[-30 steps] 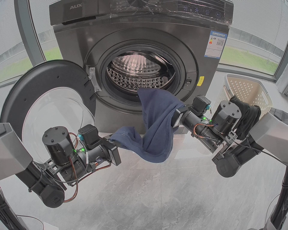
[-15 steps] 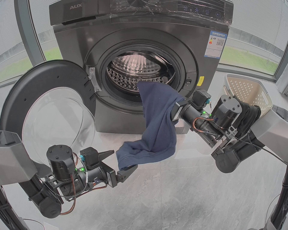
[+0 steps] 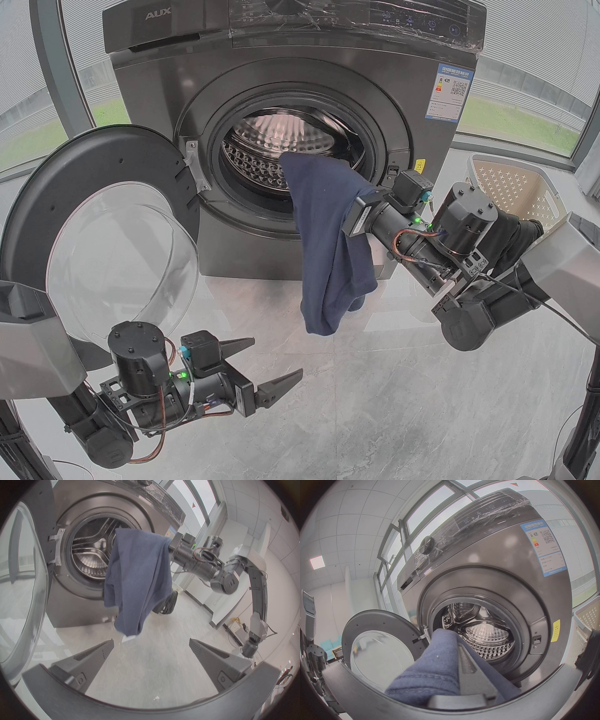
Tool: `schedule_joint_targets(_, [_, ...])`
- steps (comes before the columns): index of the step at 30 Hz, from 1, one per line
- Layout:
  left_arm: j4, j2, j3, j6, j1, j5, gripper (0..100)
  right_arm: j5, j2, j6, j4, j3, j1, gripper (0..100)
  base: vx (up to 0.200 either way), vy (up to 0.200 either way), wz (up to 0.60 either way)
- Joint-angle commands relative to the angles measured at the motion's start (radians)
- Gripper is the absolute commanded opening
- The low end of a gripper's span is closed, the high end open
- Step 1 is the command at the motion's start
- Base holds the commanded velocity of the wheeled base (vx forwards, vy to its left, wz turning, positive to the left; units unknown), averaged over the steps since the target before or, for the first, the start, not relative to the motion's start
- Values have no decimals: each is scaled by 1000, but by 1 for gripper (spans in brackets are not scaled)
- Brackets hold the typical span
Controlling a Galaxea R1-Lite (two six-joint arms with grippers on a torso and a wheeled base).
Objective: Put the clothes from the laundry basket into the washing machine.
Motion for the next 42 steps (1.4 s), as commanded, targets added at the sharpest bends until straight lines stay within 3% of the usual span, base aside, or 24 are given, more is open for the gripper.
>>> schedule_joint_targets(1, [2,16,-91,-12,7,4,100,-3,1,-1,1,2,29,0,0,0,0])
schedule_joint_targets(21, [33,172,-433,-23,4,22,100,-37,18,-1,2,36,112,0,0,0,0])
schedule_joint_targets(34, [56,304,-594,-23,96,62,100,-57,-22,2,2,104,175,0,0,0,0])
schedule_joint_targets(42, [71,338,-640,-23,107,81,100,-63,-38,8,1,131,182,0,0,0,0])
